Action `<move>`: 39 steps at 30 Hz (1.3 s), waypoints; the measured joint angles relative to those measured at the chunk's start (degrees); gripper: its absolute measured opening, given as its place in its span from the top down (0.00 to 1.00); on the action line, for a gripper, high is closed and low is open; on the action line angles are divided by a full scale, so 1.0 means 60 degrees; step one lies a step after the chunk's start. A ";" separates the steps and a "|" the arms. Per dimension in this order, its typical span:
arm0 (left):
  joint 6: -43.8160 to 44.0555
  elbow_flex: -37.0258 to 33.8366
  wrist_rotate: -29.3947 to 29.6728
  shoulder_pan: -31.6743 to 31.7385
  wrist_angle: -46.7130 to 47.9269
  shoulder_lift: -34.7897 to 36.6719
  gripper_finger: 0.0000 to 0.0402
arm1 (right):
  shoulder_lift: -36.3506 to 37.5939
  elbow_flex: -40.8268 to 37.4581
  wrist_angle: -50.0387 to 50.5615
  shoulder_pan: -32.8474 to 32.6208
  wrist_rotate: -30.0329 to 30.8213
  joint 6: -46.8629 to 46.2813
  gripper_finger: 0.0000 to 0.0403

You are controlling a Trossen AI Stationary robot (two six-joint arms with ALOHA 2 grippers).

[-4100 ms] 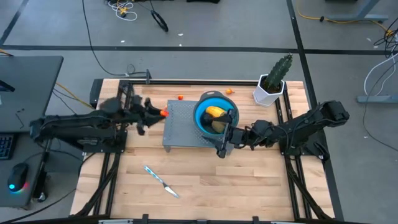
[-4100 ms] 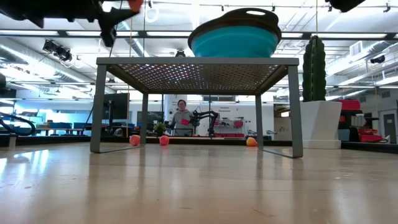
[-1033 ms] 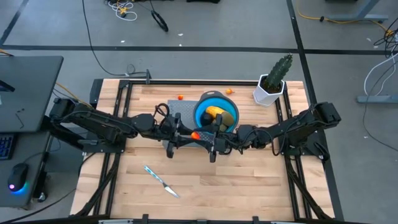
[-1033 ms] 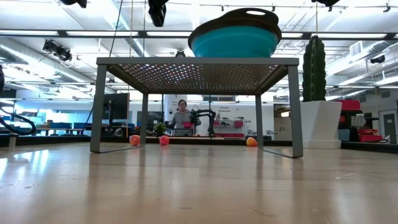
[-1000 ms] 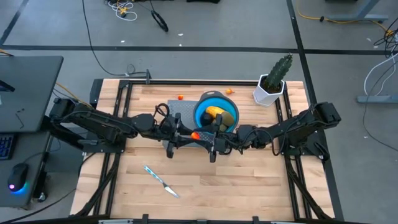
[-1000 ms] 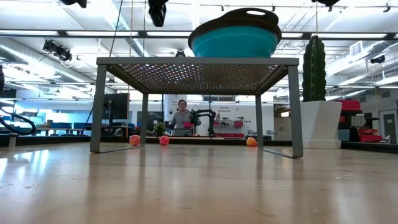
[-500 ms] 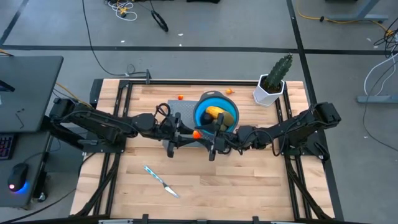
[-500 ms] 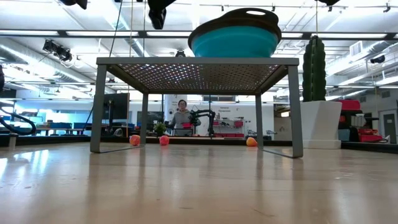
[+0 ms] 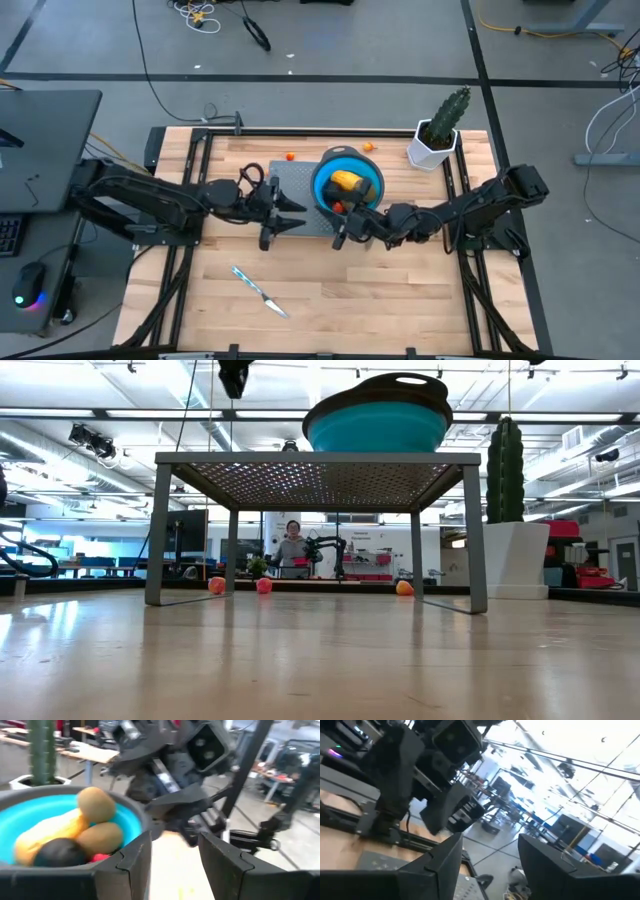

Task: Pick & Place Fruit
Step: Put the orange pear into the blue strainer bowl on the shelf

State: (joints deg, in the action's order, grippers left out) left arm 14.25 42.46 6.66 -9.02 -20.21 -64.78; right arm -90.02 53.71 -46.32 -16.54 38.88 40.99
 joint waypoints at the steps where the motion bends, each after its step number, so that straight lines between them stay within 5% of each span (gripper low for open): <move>1: -0.0005 0.0000 0.0106 0.0000 0.0155 0.0070 0.57 | 0.0000 0.0000 -0.0049 -0.0007 0.0137 0.0037 0.50; 20: -0.0454 0.0000 0.1918 0.0004 0.2120 0.0823 0.57 | 0.0000 0.0000 -0.0114 -0.0003 0.0342 0.0044 0.50; 31: -0.0132 0.0000 0.4774 0.0004 0.5480 0.1906 0.57 | 0.0004 0.0000 -0.0119 -0.0007 0.0325 0.0066 0.50; 39: 0.1443 -0.0004 0.8002 0.0011 0.8258 0.1941 0.57 | 0.0007 0.0004 -0.0188 -0.0009 0.0229 0.0037 0.50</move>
State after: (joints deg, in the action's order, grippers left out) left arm 22.90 42.44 54.67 -8.95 29.34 -53.13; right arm -89.97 53.74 -47.45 -16.59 40.25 41.21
